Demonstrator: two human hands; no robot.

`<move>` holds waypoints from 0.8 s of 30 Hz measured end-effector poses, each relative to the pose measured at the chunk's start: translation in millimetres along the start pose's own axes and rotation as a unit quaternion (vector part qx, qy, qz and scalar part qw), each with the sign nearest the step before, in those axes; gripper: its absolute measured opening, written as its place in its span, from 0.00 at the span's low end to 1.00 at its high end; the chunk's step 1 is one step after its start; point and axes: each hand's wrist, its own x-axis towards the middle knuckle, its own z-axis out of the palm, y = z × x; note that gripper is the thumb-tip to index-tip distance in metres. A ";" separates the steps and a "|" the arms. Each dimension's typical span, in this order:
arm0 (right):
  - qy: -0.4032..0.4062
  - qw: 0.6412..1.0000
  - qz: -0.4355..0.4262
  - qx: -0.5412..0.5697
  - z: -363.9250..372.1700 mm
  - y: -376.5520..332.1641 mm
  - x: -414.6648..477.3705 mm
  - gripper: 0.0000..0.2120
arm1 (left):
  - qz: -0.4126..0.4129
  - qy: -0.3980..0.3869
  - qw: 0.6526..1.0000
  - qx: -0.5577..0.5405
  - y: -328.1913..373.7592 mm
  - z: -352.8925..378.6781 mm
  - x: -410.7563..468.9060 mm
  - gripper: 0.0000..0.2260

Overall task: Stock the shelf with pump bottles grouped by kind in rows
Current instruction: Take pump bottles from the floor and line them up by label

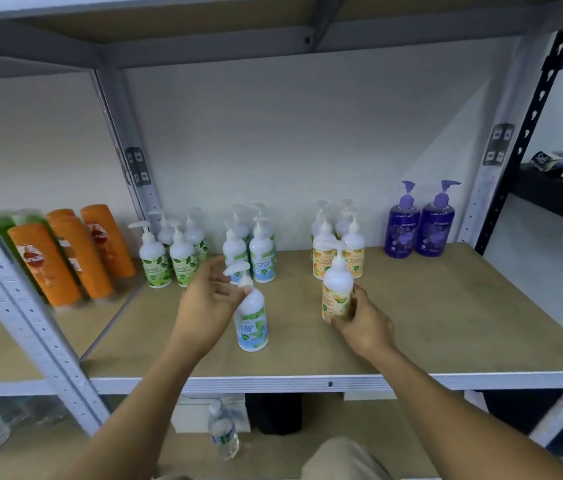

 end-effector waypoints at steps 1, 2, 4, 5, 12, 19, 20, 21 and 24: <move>0.011 1.000 -0.003 -0.006 2.9 2.3 0.0 0.28 | -0.016 -0.001 1.000 -0.014 -8.1 5.4 -7.1 0.25; 0.021 1.000 -0.006 -0.010 6.0 4.7 0.3 0.27 | -0.032 -0.009 0.999 -0.014 -18.9 11.2 -13.4 0.27; 0.039 0.999 -0.007 -0.018 11.5 7.9 0.1 0.25 | -0.056 -0.044 0.997 0.008 -39.3 23.0 -26.1 0.28; 0.048 0.999 -0.005 -0.019 13.6 8.1 0.4 0.26 | -0.066 -0.063 0.996 0.020 -49.7 28.8 -31.2 0.28; 0.084 0.996 -0.002 -0.027 19.3 9.3 4.5 0.31 | -0.059 -0.053 0.989 0.125 -86.7 45.6 -26.9 0.19; 0.097 0.993 -0.024 -0.057 20.6 10.2 14.7 0.32 | -0.041 -0.081 0.985 0.145 -94.5 51.1 -4.3 0.22; 0.101 0.993 -0.026 -0.059 20.3 9.4 16.9 0.32 | -0.040 -0.081 0.986 0.143 -94.8 52.3 -2.2 0.22; 0.104 0.992 -0.029 -0.061 20.2 8.6 19.7 0.31 | -0.040 -0.080 0.986 0.140 -95.0 53.7 -0.8 0.22; 0.103 0.993 -0.028 -0.049 18.4 8.5 31.1 0.26 | -0.036 -0.075 0.985 0.151 -95.3 57.4 0.5 0.22</move>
